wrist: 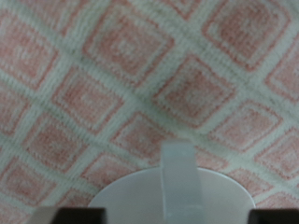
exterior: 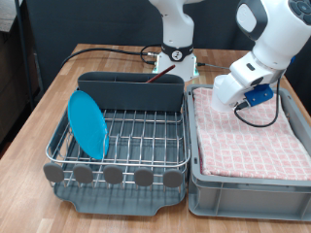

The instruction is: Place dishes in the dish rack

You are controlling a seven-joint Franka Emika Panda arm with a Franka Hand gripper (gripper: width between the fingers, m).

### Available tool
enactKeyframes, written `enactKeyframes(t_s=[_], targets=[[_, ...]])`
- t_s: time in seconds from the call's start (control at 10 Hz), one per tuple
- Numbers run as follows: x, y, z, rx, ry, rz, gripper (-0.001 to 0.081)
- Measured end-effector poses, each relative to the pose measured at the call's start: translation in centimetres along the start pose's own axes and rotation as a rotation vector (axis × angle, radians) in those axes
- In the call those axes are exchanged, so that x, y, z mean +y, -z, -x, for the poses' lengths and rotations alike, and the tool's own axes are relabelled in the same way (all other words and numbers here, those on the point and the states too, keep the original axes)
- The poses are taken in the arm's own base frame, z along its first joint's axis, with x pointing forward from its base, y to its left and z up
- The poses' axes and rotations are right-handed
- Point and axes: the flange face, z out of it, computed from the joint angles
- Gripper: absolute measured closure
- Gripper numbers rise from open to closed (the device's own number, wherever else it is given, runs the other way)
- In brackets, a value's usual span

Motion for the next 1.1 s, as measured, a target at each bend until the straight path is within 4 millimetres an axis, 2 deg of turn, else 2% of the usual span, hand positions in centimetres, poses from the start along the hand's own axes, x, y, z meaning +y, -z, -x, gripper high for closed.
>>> enactKeyframes(t_s=[0.1,0.2,0.3,0.4,0.7,1.1], targets=[[0.0,-0.1,0.1,-0.001,0.0,-0.001,0.0454],[0.0,-0.2,0.1,-0.003,0.0,-0.001,0.0636],[0.0,-0.2,0.1,-0.003,0.0,-0.001,0.0636],[0.1,-0.1,0.1,-0.003,-0.002,-0.001,0.0736],[0.9,1.7,0.0,-0.009,-0.016,0.001,0.0736],[3.7,6.4,-0.2,0.005,-0.058,-0.033,0.0735]])
